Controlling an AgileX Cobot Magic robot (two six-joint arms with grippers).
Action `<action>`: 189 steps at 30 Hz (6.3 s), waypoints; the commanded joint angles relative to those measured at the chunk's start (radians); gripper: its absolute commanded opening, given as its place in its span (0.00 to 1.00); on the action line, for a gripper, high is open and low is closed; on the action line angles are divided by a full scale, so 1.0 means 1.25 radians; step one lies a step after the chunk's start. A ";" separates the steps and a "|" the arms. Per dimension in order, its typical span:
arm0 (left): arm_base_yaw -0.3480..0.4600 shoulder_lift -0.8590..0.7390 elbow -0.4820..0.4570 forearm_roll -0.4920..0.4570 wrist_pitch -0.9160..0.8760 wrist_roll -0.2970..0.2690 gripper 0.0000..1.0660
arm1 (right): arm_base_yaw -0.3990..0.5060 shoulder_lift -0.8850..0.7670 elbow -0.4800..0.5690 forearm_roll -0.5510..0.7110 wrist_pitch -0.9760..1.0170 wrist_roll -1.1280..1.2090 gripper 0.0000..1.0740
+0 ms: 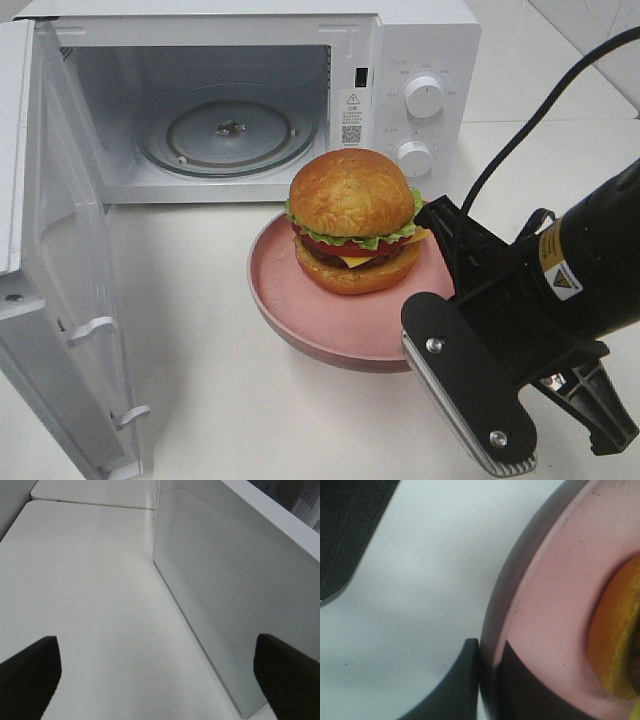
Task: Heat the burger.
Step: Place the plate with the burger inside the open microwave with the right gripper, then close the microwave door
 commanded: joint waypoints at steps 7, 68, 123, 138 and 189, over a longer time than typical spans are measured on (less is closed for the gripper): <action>0.001 -0.017 0.001 0.001 -0.007 -0.001 0.94 | -0.069 -0.010 -0.012 0.078 -0.062 -0.127 0.00; 0.001 -0.017 0.001 0.001 -0.007 -0.001 0.94 | -0.035 0.407 -0.396 -0.067 -0.166 0.023 0.00; 0.001 -0.017 0.001 0.001 -0.007 0.000 0.94 | -0.055 0.805 -1.026 -0.074 -0.005 0.130 0.00; 0.001 -0.017 0.001 0.001 -0.007 0.000 0.94 | -0.086 0.830 -1.074 -0.094 -0.026 0.125 0.00; 0.001 -0.017 0.001 0.001 -0.007 0.000 0.94 | -0.086 0.796 -0.962 -0.026 -0.062 0.149 0.58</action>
